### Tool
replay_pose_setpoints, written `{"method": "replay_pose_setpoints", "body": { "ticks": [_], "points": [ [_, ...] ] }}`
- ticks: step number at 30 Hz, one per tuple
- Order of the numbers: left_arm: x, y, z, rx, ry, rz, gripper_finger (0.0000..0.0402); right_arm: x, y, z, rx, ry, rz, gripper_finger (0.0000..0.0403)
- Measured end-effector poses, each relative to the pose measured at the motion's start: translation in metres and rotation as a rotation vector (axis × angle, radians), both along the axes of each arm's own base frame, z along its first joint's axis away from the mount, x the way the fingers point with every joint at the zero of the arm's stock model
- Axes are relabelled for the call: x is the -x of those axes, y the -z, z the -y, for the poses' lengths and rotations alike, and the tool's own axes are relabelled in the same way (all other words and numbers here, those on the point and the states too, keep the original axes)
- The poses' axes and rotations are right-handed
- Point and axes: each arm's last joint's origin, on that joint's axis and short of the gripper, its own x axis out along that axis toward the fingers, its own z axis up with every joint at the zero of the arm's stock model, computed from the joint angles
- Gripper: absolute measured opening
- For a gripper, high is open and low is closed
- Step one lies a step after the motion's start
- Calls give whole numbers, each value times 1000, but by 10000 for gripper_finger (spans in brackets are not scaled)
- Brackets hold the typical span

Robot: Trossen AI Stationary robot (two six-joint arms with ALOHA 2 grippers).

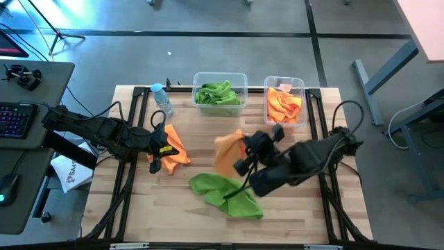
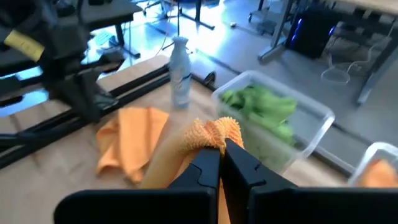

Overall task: Sort microfiber towel by color & place in baskets
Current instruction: Put the yellow towel into the right transparent bin

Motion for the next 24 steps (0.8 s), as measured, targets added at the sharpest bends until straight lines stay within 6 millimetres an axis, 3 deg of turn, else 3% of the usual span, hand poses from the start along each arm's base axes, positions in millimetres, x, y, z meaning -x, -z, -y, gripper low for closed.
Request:
{"method": "replay_pose_setpoints", "body": {
  "ticks": [13, 24],
  "points": [
    [0, 0, 0, 1, -1, 0, 0, 50, -50, 87, 99, 86, -95, 0],
    [0, 0, -2, -30, -69, 13, 0, 118, -91, 162, 186, 259, -119, 0]
  ]
}}
